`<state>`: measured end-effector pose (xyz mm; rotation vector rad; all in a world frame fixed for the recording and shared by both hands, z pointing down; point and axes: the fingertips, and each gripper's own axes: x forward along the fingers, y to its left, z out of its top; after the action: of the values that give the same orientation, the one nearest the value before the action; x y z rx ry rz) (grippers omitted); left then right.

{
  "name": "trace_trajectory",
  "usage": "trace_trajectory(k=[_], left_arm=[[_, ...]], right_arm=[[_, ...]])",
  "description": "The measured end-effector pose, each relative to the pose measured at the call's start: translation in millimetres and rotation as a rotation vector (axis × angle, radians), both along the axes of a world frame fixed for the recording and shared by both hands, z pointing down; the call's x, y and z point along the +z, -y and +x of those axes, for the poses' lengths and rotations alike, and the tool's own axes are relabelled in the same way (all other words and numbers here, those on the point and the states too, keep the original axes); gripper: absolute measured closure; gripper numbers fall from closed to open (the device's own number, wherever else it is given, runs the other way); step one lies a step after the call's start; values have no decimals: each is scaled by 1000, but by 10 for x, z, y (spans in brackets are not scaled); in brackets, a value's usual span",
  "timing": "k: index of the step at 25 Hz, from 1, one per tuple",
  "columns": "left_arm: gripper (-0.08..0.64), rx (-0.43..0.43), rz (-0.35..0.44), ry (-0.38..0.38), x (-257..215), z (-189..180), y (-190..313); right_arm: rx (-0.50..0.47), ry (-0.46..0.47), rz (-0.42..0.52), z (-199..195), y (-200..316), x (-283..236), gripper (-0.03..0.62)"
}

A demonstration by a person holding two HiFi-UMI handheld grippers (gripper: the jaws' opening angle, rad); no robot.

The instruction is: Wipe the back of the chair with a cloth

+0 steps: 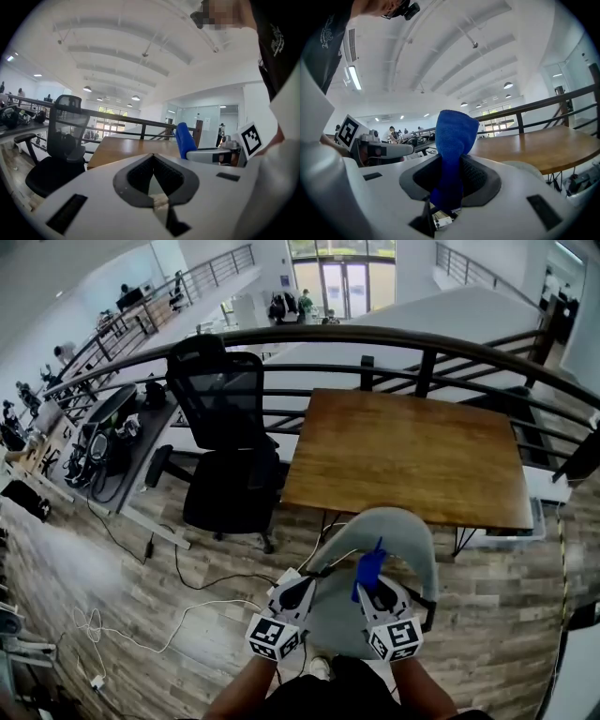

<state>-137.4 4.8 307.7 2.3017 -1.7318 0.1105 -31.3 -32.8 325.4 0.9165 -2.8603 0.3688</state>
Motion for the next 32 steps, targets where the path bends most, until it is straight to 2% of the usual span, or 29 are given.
trace_trajectory(k=[6,12,18,26,32], left_arm=[[561,1,-11,74,179,-53,448],[561,15,-30,47,451,-187,850],[561,70,-38,36,769,-271,1181],[561,72,-64,-3,1270,-445,1573],[561,92,-72,-13,1486,-436,1775]], right_arm=[[-16,-11,13,-70,342,143,474],[23,-35,15,-272,581,354,475],[113,-100,0,-398,825,760,475],[255,-174,27,-587,1223,1186,476],[342,-204,-4,-710,1468,1510,474]])
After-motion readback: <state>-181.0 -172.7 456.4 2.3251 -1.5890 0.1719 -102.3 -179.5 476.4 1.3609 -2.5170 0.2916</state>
